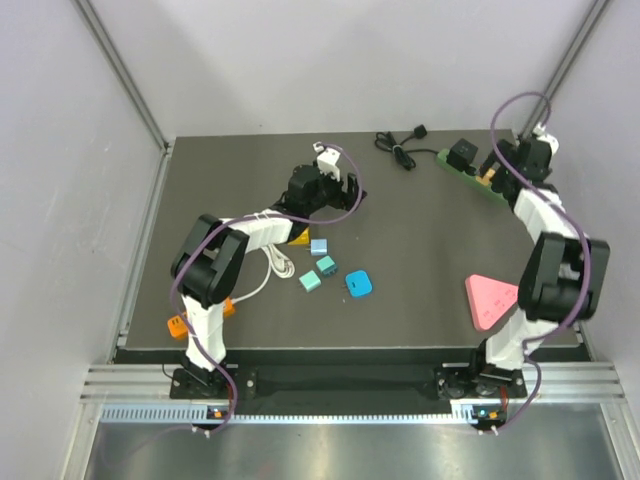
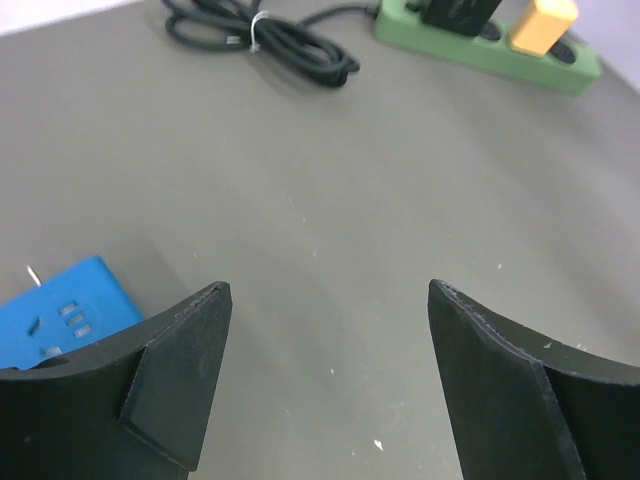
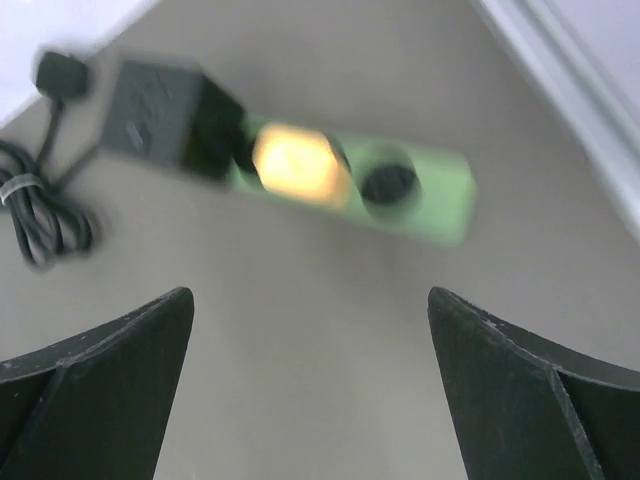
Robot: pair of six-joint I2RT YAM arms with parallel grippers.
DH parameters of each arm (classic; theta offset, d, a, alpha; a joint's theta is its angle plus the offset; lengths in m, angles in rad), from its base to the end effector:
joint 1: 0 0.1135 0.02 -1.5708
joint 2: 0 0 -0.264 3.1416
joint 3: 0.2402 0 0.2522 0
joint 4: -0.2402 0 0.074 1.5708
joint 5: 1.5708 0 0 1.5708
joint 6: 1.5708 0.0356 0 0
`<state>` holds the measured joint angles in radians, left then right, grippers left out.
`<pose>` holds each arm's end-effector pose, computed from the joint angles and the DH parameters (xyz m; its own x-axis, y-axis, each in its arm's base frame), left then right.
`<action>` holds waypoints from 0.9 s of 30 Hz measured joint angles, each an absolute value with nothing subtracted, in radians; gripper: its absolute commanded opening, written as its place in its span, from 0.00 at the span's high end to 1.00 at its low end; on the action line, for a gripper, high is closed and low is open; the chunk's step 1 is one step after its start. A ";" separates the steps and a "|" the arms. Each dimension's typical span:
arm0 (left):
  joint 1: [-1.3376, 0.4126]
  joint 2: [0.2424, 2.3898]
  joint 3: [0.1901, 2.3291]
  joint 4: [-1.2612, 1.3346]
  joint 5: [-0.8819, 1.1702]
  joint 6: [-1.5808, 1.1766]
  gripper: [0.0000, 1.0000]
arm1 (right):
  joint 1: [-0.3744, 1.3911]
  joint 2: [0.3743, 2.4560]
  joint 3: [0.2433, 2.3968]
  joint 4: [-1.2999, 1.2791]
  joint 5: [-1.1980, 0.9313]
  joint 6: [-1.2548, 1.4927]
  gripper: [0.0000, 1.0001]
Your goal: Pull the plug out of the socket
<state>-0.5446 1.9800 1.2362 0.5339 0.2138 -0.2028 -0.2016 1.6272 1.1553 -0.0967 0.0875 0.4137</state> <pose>0.3830 -0.2408 0.2113 -0.3123 -0.0410 -0.9491 0.6339 0.7352 -0.2403 0.3644 -0.0777 0.2602 -0.3738 0.4852 -0.7905 0.4608 0.8368 0.2957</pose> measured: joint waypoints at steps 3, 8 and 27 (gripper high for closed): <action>-0.535 1.981 1.236 0.558 0.250 -0.207 0.17 | -0.209 1.798 1.340 -0.076 0.043 0.342 0.00; -0.525 1.993 1.236 0.583 0.299 -0.223 0.17 | -0.276 2.027 1.589 -0.068 -0.070 0.337 0.00; -0.496 2.017 1.236 0.643 0.357 -0.319 0.20 | -0.347 2.355 1.838 -0.202 -0.285 0.465 0.41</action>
